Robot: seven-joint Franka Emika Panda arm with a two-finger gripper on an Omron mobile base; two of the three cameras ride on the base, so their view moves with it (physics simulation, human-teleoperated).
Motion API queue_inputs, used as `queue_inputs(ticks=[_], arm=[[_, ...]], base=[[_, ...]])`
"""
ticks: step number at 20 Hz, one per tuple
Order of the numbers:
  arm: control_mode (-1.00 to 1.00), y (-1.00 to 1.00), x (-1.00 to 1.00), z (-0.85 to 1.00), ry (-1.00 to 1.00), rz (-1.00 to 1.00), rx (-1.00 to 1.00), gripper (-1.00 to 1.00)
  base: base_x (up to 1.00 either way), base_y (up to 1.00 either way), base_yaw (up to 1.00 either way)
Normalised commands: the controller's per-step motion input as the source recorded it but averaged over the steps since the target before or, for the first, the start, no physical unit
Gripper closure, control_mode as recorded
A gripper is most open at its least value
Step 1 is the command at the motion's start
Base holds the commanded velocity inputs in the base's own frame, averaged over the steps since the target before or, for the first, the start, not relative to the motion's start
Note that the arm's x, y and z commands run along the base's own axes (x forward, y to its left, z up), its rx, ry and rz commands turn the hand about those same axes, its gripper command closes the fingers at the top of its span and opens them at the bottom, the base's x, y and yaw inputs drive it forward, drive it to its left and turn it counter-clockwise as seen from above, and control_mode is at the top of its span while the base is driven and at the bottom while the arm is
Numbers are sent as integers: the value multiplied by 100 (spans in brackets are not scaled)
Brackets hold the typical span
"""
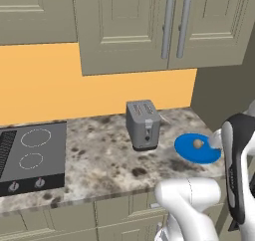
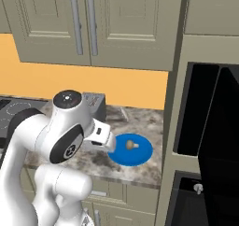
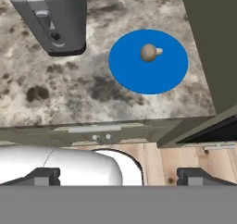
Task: Pick the mushroom from the counter and place it in the microwave. Then turn on the microwave.
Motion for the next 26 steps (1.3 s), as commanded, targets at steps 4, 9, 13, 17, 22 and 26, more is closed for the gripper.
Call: queue_inputs(ticks=[4,9,13,17,22,26], arm=[[-100,-3,28,0,5,-12,0,-100],[-100,-8,29,-4,1,-7,0,-100],[-100,-14,25,-8,0,-8,0,-100],[-100,-10,23,-14,0,-11,0,-100],[-100,-9,23,-19,0,-12,1,-100],[-100,-8,24,-23,-1,-12,1,-100]], base=[[0,0,0],[0,0,0],[0,0,0],[0,0,0],[0,0,0],[0,0,0]])
